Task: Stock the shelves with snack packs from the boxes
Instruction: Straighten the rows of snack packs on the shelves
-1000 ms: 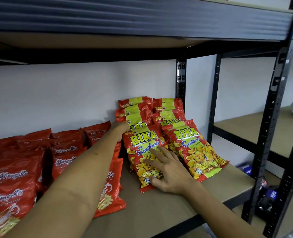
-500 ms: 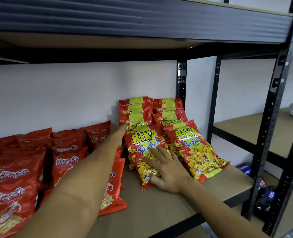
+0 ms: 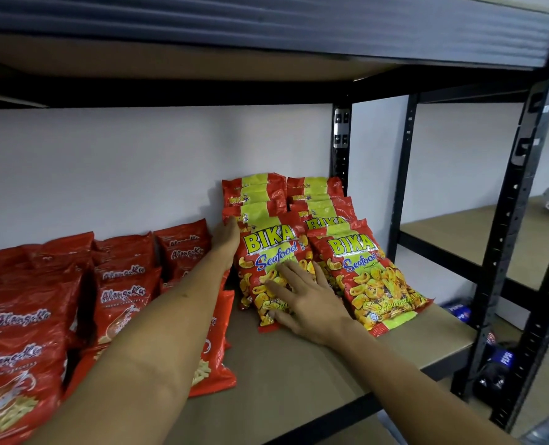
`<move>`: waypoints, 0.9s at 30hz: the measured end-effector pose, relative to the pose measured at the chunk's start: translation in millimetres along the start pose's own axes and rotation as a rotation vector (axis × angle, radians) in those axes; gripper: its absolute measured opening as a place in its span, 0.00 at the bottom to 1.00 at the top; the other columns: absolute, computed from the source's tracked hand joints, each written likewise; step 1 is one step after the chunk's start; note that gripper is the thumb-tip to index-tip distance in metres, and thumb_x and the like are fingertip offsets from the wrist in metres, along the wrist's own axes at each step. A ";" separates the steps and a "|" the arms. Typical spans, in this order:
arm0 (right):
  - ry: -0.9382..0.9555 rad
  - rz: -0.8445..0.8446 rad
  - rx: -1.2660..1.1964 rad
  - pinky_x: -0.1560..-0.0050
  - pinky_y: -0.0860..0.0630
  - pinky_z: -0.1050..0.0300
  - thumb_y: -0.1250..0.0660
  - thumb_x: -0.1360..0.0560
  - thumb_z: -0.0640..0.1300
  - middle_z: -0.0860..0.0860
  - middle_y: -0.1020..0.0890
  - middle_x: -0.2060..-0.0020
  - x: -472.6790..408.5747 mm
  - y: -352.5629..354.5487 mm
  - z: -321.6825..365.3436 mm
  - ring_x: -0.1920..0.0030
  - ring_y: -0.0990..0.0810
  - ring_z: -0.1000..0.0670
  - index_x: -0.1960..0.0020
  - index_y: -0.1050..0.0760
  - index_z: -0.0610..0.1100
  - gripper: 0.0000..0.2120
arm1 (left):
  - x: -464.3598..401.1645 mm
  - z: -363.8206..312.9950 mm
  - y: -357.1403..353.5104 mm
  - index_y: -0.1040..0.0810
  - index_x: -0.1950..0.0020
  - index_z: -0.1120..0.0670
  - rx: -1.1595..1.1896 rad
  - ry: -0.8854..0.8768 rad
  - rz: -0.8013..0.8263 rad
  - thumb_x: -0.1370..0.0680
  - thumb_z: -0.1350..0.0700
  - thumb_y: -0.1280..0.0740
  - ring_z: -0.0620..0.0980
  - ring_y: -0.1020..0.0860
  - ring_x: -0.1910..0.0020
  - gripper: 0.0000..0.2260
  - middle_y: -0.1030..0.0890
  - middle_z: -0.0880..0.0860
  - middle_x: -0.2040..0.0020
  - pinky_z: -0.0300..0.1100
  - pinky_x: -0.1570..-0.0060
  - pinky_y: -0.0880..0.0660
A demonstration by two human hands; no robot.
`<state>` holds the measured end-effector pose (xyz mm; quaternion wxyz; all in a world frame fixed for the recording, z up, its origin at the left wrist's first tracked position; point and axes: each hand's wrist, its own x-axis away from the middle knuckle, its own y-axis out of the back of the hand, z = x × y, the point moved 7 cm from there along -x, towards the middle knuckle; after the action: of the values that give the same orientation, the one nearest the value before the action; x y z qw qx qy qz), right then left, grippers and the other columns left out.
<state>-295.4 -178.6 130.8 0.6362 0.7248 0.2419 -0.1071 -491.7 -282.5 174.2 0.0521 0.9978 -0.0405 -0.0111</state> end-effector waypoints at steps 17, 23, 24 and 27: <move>-0.436 -0.102 0.028 0.28 0.46 0.32 0.52 0.25 0.67 0.48 0.35 0.25 53.7 31.1 -76.5 0.23 0.44 0.40 0.27 0.36 0.61 0.29 | 54.0 -76.3 -8.3 0.31 0.34 0.54 -0.951 -0.880 -0.509 0.25 0.48 0.34 0.62 0.30 0.38 0.22 0.29 0.61 0.36 0.57 0.44 0.31; -0.513 0.038 -0.081 0.26 0.50 0.37 0.63 0.28 0.72 0.53 0.46 0.21 65.9 11.8 -93.6 0.22 0.53 0.44 0.24 0.51 0.67 0.33 | 54.6 -79.3 -109.2 0.28 0.34 0.53 -1.164 -0.999 0.043 0.21 0.53 0.38 0.56 0.28 0.39 0.16 0.25 0.55 0.38 0.53 0.40 0.30; -0.511 0.038 -0.089 0.26 0.49 0.37 0.63 0.28 0.72 0.54 0.46 0.21 66.8 12.4 -93.4 0.22 0.52 0.44 0.24 0.51 0.68 0.33 | 48.0 -77.9 -117.1 0.29 0.32 0.53 -1.209 -0.906 0.094 0.20 0.52 0.40 0.57 0.30 0.36 0.17 0.26 0.56 0.35 0.55 0.38 0.31; -0.496 0.022 -0.111 0.27 0.47 0.37 0.65 0.27 0.72 0.54 0.44 0.22 69.1 14.1 -97.1 0.22 0.51 0.44 0.25 0.51 0.69 0.31 | 32.3 -79.0 -128.2 0.35 0.26 0.53 -1.272 -0.709 0.188 0.20 0.48 0.40 0.60 0.34 0.30 0.23 0.30 0.57 0.29 0.62 0.33 0.37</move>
<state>-243.9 -70.2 127.4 0.7160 0.6429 0.0758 -0.2613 -447.2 -150.0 238.8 0.6057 0.7034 -0.1261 -0.3500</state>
